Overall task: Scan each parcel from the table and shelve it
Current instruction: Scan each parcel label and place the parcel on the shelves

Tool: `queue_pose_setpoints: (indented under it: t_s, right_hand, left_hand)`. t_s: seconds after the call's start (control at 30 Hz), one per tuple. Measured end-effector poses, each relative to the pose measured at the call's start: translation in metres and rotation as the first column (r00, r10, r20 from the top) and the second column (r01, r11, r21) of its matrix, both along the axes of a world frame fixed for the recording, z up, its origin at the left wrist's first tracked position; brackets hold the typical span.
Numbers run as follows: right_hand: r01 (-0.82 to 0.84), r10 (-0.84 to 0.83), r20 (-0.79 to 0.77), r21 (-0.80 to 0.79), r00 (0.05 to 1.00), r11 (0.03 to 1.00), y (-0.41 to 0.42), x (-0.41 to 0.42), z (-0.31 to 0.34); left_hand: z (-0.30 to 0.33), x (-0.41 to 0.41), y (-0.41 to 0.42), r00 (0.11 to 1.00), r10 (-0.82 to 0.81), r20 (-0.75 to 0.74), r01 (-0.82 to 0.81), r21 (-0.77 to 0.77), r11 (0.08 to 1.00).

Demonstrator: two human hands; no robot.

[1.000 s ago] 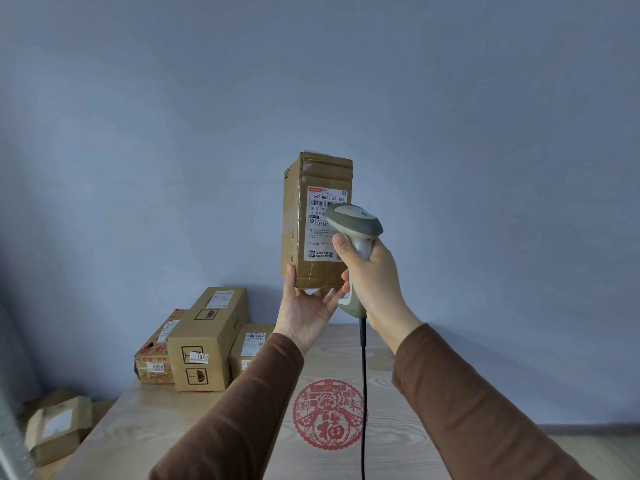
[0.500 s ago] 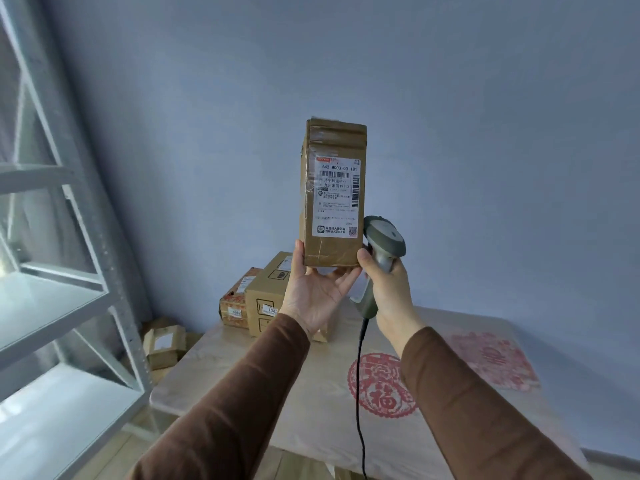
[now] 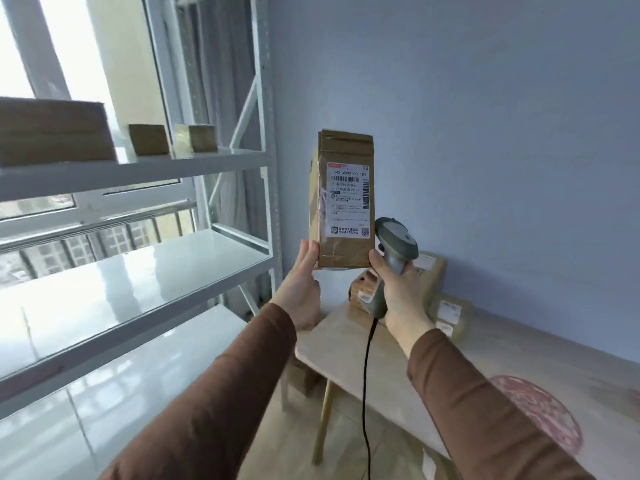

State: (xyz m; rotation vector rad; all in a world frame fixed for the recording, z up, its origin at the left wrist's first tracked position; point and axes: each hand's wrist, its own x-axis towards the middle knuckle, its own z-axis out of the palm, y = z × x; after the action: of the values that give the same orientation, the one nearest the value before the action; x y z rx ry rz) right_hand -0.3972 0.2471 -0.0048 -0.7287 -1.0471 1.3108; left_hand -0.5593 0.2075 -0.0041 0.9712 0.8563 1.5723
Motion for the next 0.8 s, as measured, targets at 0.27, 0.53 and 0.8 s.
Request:
queue_pose_setpoints:
  t_s: [0.27,0.53,0.8]
  right_hand:
    - [-0.195,0.204,0.056,-0.137,0.977,0.971,-0.07,-0.202,-0.032]
    - [-0.364,0.404,0.204,-0.208,0.892,0.908,-0.112,-0.377,-0.064]
    - [-0.543,0.569,0.233,-0.169,0.789,0.822,-0.114,-0.543,-0.086]
  left_hand:
    - [-0.028,-0.194,-0.103,0.946,0.201,-0.255,-0.212,-0.018,0.977]
    - [-0.064,-0.338,-0.187,0.875,0.426,-0.231,-0.47,-0.187,0.863]
    - [-0.088,-0.474,-0.206,0.754,0.646,-0.118,-0.639,-0.362,0.679]
